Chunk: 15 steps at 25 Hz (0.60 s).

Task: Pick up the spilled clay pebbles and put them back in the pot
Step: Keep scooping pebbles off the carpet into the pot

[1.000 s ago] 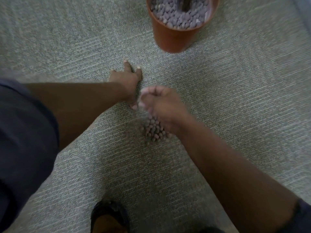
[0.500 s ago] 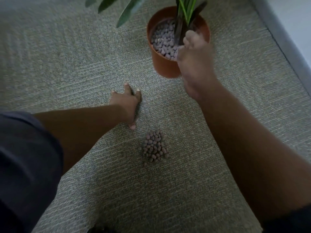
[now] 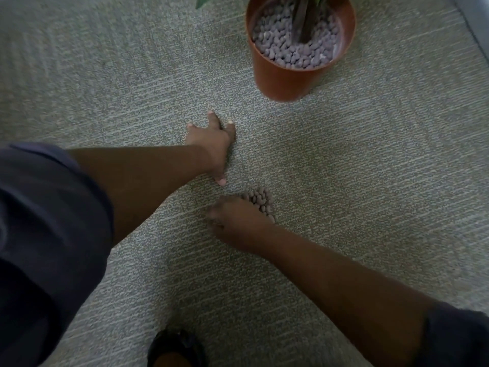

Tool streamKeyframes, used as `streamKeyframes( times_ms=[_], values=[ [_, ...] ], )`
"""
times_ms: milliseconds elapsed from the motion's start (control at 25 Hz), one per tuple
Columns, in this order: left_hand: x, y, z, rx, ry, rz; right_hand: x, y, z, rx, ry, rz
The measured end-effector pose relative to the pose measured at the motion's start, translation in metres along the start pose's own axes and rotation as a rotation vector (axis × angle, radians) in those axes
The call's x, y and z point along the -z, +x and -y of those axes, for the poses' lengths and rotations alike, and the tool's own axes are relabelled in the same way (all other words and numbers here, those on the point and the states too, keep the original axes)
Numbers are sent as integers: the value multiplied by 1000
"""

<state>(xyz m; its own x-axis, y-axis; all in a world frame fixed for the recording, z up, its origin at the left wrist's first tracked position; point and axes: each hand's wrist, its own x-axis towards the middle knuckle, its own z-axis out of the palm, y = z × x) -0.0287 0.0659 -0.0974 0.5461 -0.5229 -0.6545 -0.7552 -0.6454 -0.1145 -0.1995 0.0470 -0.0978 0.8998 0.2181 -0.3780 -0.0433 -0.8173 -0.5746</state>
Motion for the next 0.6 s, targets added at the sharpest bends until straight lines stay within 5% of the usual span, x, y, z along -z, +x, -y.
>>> streamKeyframes(
  times_ms=[160,360,600],
  values=[
    [1,-2,-2,-11,39,-14,-28,-2,17,74,-239,25],
    [2,-2,-2,5,28,-3,-24,0,9,70,-171,-57],
    [2,-2,-3,7,9,1,26,-19,-52,-263,-98,-379]
  ],
)
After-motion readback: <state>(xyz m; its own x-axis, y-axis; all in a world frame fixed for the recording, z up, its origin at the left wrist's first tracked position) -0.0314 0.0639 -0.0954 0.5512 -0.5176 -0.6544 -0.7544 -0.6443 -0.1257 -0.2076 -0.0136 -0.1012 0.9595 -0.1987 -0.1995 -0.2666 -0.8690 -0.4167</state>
